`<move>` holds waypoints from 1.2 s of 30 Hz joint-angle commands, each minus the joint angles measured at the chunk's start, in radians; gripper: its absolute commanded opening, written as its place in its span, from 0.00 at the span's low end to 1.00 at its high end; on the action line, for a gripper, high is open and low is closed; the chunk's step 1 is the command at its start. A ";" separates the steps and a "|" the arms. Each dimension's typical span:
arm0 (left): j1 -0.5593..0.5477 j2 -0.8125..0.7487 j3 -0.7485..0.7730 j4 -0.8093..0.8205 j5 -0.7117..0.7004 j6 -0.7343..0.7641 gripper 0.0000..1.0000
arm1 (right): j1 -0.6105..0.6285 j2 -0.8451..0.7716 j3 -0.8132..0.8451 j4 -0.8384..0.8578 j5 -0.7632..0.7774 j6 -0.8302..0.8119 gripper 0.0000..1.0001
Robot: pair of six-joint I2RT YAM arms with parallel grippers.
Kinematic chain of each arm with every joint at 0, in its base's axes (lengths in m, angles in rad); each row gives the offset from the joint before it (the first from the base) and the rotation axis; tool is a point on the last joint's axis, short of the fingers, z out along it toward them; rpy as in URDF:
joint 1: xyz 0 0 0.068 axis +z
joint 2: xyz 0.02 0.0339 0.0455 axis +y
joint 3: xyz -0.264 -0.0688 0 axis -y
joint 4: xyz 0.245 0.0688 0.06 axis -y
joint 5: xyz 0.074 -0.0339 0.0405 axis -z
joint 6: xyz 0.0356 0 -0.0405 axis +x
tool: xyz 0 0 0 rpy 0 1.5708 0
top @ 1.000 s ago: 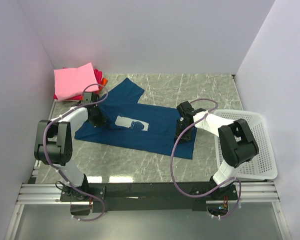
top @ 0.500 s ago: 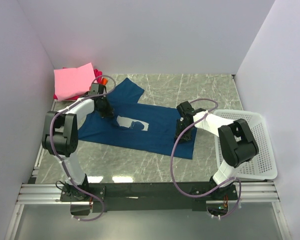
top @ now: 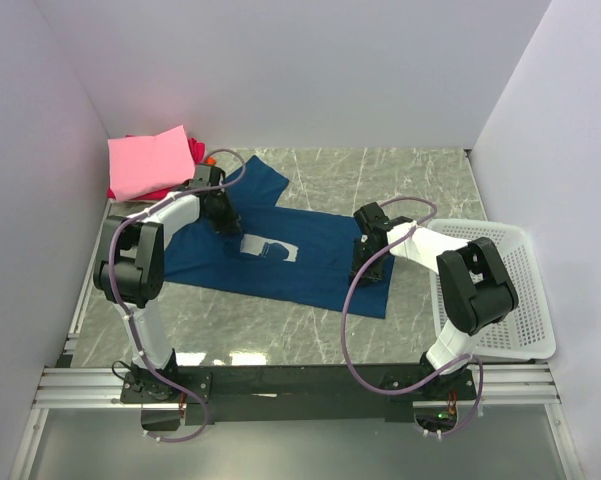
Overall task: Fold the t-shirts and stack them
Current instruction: Fold the tshirt
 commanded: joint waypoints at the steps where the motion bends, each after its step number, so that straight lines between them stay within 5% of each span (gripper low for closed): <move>1: -0.009 0.008 0.040 0.028 0.047 0.012 0.00 | 0.008 0.061 -0.043 -0.009 0.042 -0.008 0.32; 19: -0.020 0.081 0.090 0.067 0.142 -0.039 0.01 | 0.008 0.061 -0.046 -0.017 0.046 -0.022 0.32; 26: -0.022 0.057 0.111 0.060 0.143 -0.054 0.52 | 0.008 0.062 -0.044 -0.019 0.046 -0.025 0.32; 36: 0.086 -0.138 0.119 -0.050 0.112 -0.036 0.72 | 0.008 0.013 -0.014 -0.051 0.058 -0.027 0.32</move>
